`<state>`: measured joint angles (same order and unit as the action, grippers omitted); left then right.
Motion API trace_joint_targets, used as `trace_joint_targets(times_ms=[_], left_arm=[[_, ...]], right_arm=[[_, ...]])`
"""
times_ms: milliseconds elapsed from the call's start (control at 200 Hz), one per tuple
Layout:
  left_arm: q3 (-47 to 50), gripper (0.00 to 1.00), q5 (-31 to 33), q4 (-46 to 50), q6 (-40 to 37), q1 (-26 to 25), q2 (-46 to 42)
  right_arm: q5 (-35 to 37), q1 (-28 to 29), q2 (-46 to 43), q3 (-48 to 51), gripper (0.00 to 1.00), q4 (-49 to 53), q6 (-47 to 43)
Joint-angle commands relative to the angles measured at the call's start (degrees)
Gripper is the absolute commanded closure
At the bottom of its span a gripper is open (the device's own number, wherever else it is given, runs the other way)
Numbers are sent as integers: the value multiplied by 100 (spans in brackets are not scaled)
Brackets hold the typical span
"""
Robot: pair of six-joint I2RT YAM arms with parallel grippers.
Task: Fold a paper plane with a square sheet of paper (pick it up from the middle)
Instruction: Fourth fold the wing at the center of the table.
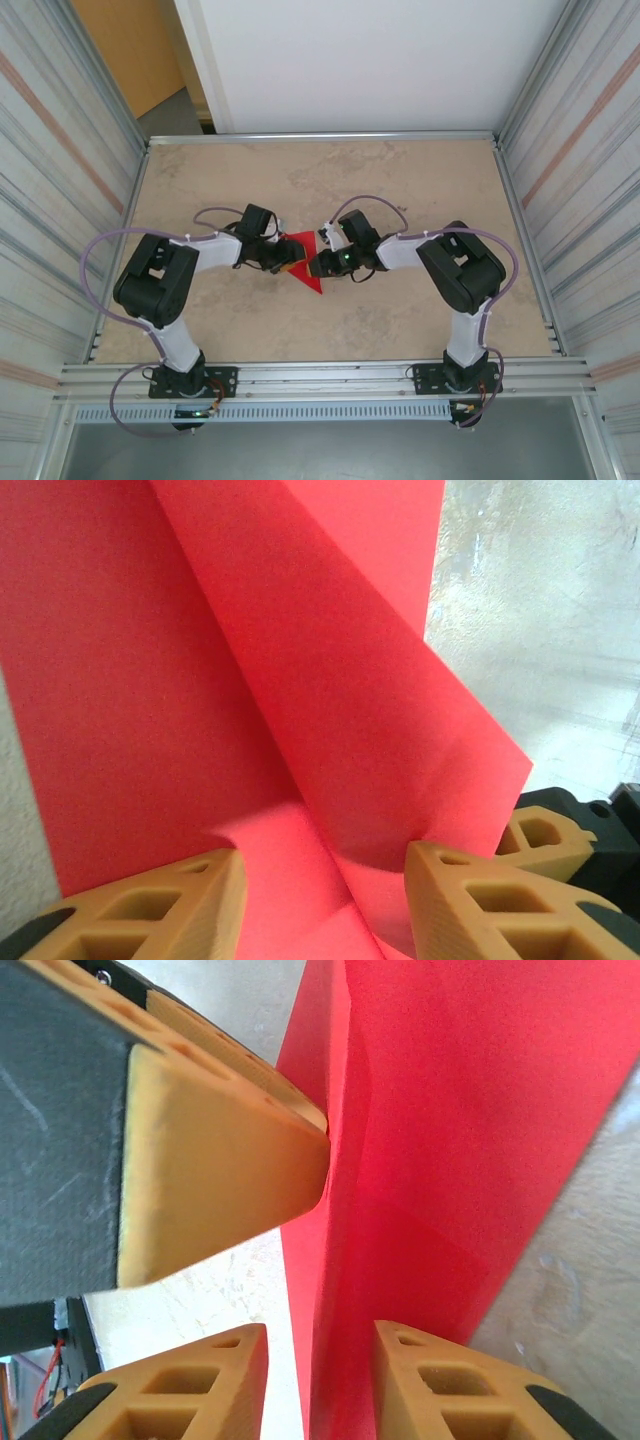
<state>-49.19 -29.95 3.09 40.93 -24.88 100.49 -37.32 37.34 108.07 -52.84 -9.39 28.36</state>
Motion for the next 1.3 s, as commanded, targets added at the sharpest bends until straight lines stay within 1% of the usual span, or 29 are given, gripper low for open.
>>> trace_joint_targets(times_ms=[0,296,461,601,687,1072,1298], left_arm=[[87,52,424,684,4,-33,364],[41,53,427,891,-116,-51,429],[30,54,395,941,-140,-52,468],[24,52,407,986,-197,-56,463],[19,52,405,1015,-225,-57,480],[25,51,390,1018,-230,-78,516],[41,51,374,1016,-208,-78,429]], right_arm=[[198,-50,-330,188,65,69,139],[605,13,-704,512,65,-370,794],[763,195,-561,366,66,-165,828],[935,297,-445,331,67,-163,957],[984,330,-396,336,68,-219,1050],[1010,400,-201,370,81,-348,1369],[939,417,-113,477,85,-499,1528]])
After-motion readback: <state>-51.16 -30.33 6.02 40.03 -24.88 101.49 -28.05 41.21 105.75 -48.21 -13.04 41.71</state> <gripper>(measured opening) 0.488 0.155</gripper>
